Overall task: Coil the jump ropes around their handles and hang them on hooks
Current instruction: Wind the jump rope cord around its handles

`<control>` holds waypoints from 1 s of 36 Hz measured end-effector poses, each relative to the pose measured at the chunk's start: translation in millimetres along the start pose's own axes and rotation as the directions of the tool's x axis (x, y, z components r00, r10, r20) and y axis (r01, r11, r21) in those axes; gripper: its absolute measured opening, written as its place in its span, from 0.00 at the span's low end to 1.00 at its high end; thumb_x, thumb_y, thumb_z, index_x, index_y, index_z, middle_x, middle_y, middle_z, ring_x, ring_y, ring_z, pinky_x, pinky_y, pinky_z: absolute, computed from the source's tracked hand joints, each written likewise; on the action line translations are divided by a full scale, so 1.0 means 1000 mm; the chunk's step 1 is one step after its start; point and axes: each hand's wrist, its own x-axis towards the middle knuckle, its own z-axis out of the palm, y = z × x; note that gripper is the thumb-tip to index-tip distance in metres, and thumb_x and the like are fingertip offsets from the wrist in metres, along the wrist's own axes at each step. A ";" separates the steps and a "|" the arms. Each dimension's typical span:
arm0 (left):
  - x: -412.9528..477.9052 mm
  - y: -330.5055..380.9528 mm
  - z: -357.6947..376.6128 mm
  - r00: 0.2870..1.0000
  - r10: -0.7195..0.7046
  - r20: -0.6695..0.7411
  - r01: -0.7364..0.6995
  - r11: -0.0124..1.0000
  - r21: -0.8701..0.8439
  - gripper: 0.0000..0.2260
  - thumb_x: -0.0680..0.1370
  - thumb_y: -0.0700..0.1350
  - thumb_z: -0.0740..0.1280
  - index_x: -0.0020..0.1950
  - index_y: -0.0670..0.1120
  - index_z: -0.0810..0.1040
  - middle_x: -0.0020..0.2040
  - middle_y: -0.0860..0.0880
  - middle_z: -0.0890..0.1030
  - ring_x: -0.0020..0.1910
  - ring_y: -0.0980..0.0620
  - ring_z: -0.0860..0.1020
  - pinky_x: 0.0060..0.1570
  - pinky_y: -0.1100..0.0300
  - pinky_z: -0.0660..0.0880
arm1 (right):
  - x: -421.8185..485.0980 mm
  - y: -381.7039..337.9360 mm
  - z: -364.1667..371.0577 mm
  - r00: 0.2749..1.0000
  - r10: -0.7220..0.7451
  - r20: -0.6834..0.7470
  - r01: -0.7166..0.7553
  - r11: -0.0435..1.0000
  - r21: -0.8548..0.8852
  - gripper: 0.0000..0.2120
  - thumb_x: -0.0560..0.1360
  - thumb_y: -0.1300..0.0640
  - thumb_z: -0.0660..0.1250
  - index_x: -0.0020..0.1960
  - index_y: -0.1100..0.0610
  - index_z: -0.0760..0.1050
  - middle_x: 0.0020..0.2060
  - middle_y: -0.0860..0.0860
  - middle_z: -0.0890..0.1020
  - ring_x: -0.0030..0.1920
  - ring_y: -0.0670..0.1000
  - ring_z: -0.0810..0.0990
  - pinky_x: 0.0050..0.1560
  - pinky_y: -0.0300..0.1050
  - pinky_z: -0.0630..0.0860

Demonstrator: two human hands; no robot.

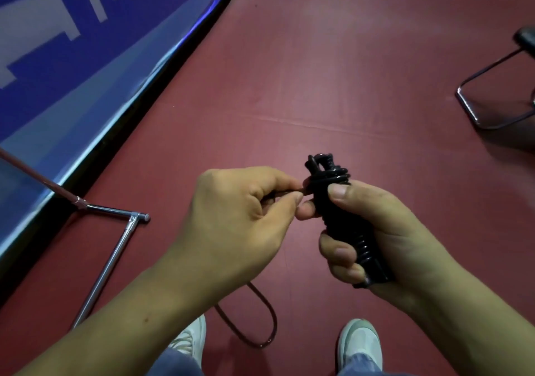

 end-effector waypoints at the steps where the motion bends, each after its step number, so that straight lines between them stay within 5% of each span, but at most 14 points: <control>1: 0.001 0.000 0.000 0.999 0.032 0.019 -0.032 0.999 0.037 0.04 0.75 0.43 0.72 0.44 0.51 0.87 0.31 0.52 0.82 0.30 0.51 0.80 0.30 0.58 0.72 | 0.001 0.001 0.000 1.000 -0.008 -0.008 0.008 1.000 -0.020 0.12 0.73 0.56 0.67 0.53 0.62 0.80 0.47 0.61 0.82 0.23 0.50 0.68 0.23 0.37 0.67; 6: 0.003 -0.005 -0.006 0.925 0.307 0.223 -0.371 0.856 0.360 0.03 0.77 0.40 0.70 0.45 0.44 0.84 0.33 0.49 0.78 0.29 0.44 0.76 0.27 0.49 0.73 | 0.003 0.002 -0.001 0.998 -0.025 -0.062 0.014 0.984 -0.176 0.10 0.78 0.61 0.69 0.55 0.66 0.76 0.51 0.64 0.83 0.24 0.52 0.68 0.24 0.39 0.67; 9: 0.006 -0.006 -0.007 0.878 0.329 0.347 -0.468 0.741 0.481 0.04 0.74 0.37 0.73 0.42 0.45 0.81 0.32 0.49 0.71 0.27 0.43 0.70 0.24 0.49 0.69 | 0.004 0.002 -0.002 0.988 -0.025 -0.152 -0.023 0.952 -0.306 0.07 0.79 0.62 0.68 0.53 0.66 0.77 0.36 0.58 0.80 0.25 0.54 0.69 0.24 0.41 0.67; 14: 0.012 -0.005 -0.005 0.836 0.312 0.452 -0.517 0.726 0.453 0.07 0.70 0.36 0.76 0.40 0.44 0.80 0.32 0.48 0.72 0.25 0.41 0.70 0.22 0.51 0.69 | 0.007 0.004 -0.007 0.958 -0.113 -0.262 -0.082 0.770 -0.633 0.04 0.77 0.60 0.73 0.51 0.55 0.79 0.26 0.57 0.76 0.22 0.55 0.72 0.22 0.42 0.66; 18: 0.019 -0.001 -0.008 0.808 0.284 0.517 -0.517 0.762 0.390 0.07 0.67 0.39 0.78 0.37 0.45 0.81 0.31 0.49 0.74 0.25 0.41 0.73 0.21 0.52 0.71 | 0.008 0.013 -0.002 0.958 -0.198 -0.206 -0.050 0.592 -0.804 0.06 0.72 0.56 0.77 0.48 0.51 0.83 0.22 0.48 0.74 0.20 0.46 0.71 0.20 0.40 0.67; 22: 0.024 -0.002 -0.009 0.811 0.210 0.546 -0.428 0.849 0.310 0.08 0.71 0.49 0.69 0.37 0.46 0.81 0.31 0.50 0.76 0.29 0.44 0.76 0.27 0.49 0.76 | 0.009 0.021 0.001 0.957 -0.264 -0.116 -0.011 0.367 -0.930 0.14 0.70 0.43 0.76 0.40 0.54 0.79 0.28 0.53 0.76 0.24 0.51 0.71 0.26 0.50 0.73; 27: 0.027 -0.005 -0.010 0.812 0.101 0.575 -0.287 0.926 0.244 0.11 0.71 0.55 0.66 0.40 0.50 0.84 0.33 0.51 0.79 0.33 0.49 0.78 0.34 0.50 0.77 | 0.006 0.025 0.006 0.973 -0.209 -0.095 -0.040 0.253 -0.967 0.20 0.69 0.39 0.64 0.34 0.55 0.69 0.23 0.48 0.69 0.25 0.48 0.61 0.26 0.49 0.67; 31: 0.030 -0.006 -0.010 0.768 0.075 0.636 -0.241 0.954 0.178 0.10 0.70 0.56 0.68 0.41 0.51 0.85 0.33 0.51 0.81 0.34 0.51 0.79 0.35 0.51 0.77 | 0.003 0.024 0.016 0.991 -0.123 -0.060 -0.032 0.220 -0.975 0.20 0.70 0.44 0.63 0.32 0.59 0.66 0.24 0.54 0.69 0.27 0.49 0.59 0.25 0.47 0.64; 36: 0.037 -0.002 -0.020 0.696 -0.061 0.715 0.044 0.998 0.042 0.04 0.69 0.47 0.80 0.40 0.51 0.87 0.33 0.52 0.84 0.34 0.54 0.83 0.36 0.54 0.79 | -0.001 0.022 0.020 0.999 0.041 -0.015 -0.027 0.323 -0.946 0.16 0.76 0.42 0.68 0.40 0.54 0.79 0.33 0.56 0.82 0.29 0.57 0.77 0.28 0.55 0.77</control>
